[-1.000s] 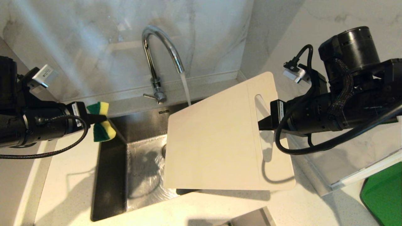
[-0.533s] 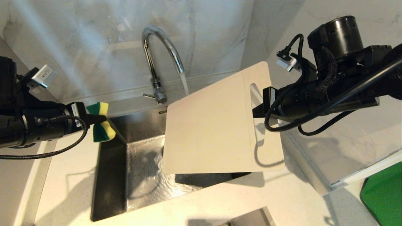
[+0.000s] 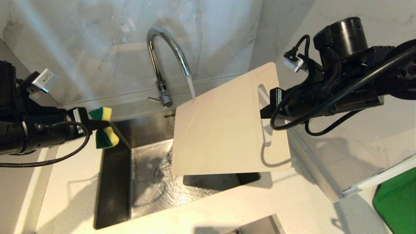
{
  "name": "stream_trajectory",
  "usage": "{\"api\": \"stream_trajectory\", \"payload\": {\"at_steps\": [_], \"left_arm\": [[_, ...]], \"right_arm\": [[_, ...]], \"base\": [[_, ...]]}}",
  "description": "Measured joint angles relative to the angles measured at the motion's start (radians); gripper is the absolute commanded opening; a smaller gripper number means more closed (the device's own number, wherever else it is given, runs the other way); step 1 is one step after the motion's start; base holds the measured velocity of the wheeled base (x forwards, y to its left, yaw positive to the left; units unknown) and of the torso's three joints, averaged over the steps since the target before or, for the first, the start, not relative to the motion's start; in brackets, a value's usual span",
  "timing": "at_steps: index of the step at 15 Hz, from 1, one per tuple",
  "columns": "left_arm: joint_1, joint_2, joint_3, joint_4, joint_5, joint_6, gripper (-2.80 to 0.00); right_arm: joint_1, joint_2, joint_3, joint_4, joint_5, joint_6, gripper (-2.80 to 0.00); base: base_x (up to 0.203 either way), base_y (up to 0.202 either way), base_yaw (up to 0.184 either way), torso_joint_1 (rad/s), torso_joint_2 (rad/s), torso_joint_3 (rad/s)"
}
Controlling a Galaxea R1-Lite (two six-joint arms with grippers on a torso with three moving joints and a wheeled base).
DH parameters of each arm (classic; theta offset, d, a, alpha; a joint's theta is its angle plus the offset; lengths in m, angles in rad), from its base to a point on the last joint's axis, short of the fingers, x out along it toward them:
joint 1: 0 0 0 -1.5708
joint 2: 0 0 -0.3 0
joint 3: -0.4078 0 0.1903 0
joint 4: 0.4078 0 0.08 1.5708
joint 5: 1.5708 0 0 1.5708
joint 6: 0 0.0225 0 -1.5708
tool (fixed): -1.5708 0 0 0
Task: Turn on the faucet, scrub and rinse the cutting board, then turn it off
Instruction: Scrub the cutting board underwater
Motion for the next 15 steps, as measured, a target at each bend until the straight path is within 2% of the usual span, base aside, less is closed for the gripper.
{"api": "stream_trajectory", "payload": {"at_steps": [3,15], "left_arm": [[0.0,-0.001,0.007,-0.001,-0.028,-0.002,-2.8],[-0.003,0.003,0.008,-0.002,-0.037,-0.003,-2.8]], "right_arm": [[0.0,0.02,-0.055,0.032,0.0,0.001,-2.8],[-0.034,0.097,-0.232,0.094,-0.001,0.0,-2.8]], "base": [[0.0,0.0,0.0,0.0,0.0,0.0],[0.0,0.0,0.0,0.0,0.0,0.0]]}}
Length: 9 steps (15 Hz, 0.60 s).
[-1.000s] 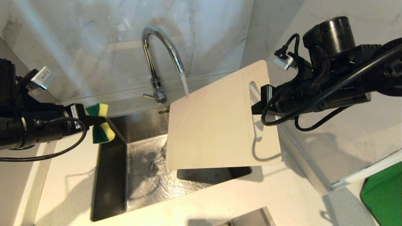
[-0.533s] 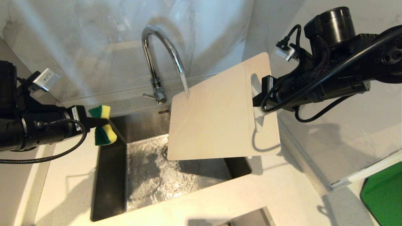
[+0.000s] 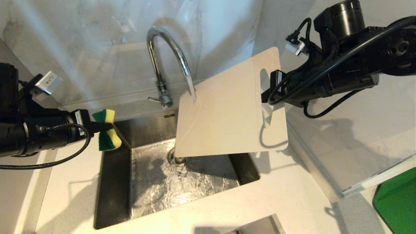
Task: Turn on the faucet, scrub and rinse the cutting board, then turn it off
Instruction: Scrub the cutting board underwater
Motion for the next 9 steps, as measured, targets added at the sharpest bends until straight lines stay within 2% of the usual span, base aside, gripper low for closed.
{"api": "stream_trajectory", "payload": {"at_steps": [4,9], "left_arm": [[0.0,0.0,0.0,0.0,0.001,0.0,-2.8],[-0.015,0.005,0.0,0.0,0.001,0.002,-2.8]], "right_arm": [[0.001,-0.01,0.024,0.035,0.008,0.002,-2.8],[0.035,-0.101,0.193,0.035,0.011,0.002,-2.8]], "base": [[0.0,0.0,0.0,0.0,0.0,0.0],[0.0,0.0,0.0,0.0,0.0,0.0]]}}
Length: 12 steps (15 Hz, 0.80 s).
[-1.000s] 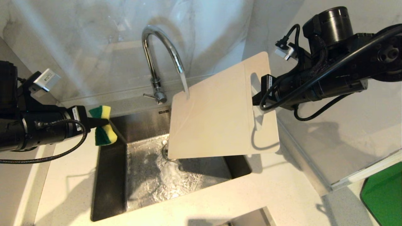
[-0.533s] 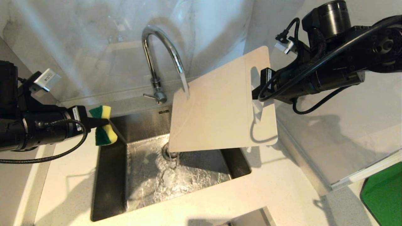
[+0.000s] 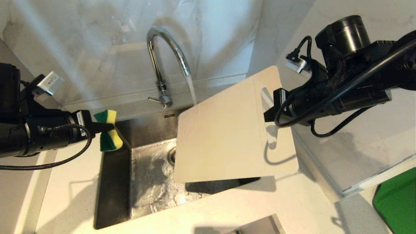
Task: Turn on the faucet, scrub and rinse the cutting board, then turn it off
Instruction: Scrub the cutting board underwater
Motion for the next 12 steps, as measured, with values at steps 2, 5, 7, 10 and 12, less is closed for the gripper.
{"api": "stream_trajectory", "payload": {"at_steps": [2,5,7,10,12], "left_arm": [[-0.027,0.014,-0.003,-0.001,0.009,-0.001,-2.8],[-0.057,0.03,-0.006,-0.001,0.011,-0.001,-2.8],[-0.062,0.041,-0.013,-0.001,0.011,-0.001,-2.8],[-0.078,0.069,-0.051,-0.002,0.009,-0.011,-2.8],[-0.113,0.1,-0.092,0.0,0.023,-0.014,-2.8]], "right_arm": [[0.066,-0.046,0.059,0.001,0.002,-0.001,-2.8],[0.162,-0.096,0.075,0.007,0.001,0.0,-2.8],[0.225,-0.113,0.058,0.039,0.001,0.001,-2.8],[0.28,-0.111,0.036,0.044,0.0,0.0,-2.8],[0.289,-0.099,0.011,0.044,-0.002,0.001,-2.8]], "base": [[0.0,0.0,0.0,0.0,0.0,0.0],[0.0,0.0,0.0,0.0,0.0,0.0],[0.0,0.0,0.0,0.0,0.0,0.0],[0.0,0.0,0.0,0.0,0.0,0.0],[0.0,0.0,0.0,0.0,0.0,0.0]]}}
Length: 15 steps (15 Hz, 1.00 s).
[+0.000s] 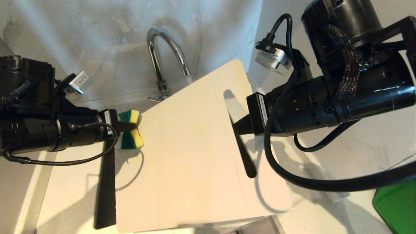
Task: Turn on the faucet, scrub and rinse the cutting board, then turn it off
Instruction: Scrub the cutting board underwater
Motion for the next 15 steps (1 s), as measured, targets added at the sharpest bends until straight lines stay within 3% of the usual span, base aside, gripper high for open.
{"api": "stream_trajectory", "payload": {"at_steps": [4,7,15], "left_arm": [[-0.099,0.077,-0.102,0.011,0.082,0.0,-2.8],[-0.118,0.111,-0.097,0.008,0.087,-0.005,-2.8],[-0.013,0.113,0.026,-0.006,0.076,-0.008,-2.8]], "right_arm": [[0.003,0.013,-0.014,0.003,-0.004,0.001,-2.8],[0.004,0.013,-0.014,0.005,-0.004,0.001,-2.8],[0.002,0.014,-0.042,0.0,-0.003,0.0,-2.8]], "base": [[0.0,0.0,0.0,0.0,0.0,0.0],[0.0,0.0,0.0,0.0,0.0,0.0],[0.0,0.0,0.0,0.0,0.0,0.0]]}}
